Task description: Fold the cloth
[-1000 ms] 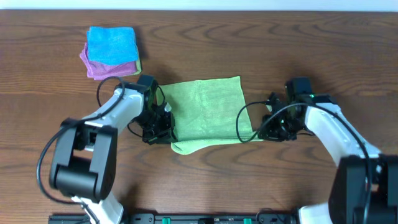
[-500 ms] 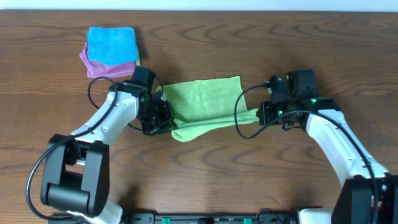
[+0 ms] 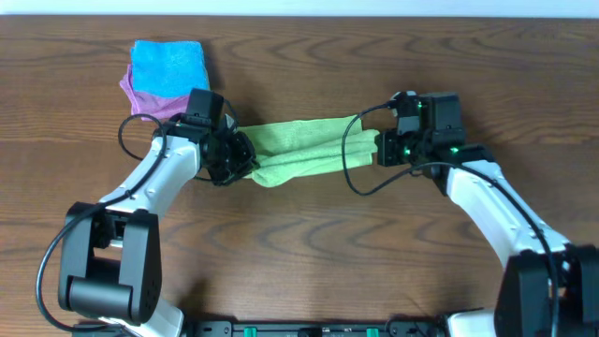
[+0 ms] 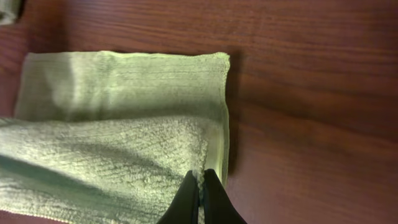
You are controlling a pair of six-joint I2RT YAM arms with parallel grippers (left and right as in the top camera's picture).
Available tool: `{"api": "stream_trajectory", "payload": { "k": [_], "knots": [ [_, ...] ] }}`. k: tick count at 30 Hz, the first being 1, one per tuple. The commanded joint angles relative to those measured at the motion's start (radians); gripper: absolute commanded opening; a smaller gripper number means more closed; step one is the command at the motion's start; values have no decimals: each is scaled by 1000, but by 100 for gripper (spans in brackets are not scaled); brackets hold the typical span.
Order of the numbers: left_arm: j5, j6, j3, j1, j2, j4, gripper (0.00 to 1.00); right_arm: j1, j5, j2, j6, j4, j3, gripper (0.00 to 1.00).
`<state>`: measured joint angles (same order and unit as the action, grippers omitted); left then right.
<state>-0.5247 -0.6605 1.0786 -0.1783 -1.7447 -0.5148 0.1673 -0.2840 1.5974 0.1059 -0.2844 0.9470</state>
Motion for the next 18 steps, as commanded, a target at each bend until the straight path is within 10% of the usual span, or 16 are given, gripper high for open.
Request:
{"api": "stream_trajectory", "payload": {
  "k": [1, 18],
  "knots": [
    [104, -48, -4, 14, 6, 25, 6, 5, 79, 47, 16, 35, 3, 2],
    [193, -114, -4, 15, -98, 249, 6, 11, 147, 157, 36, 237, 21, 1]
  ]
}}
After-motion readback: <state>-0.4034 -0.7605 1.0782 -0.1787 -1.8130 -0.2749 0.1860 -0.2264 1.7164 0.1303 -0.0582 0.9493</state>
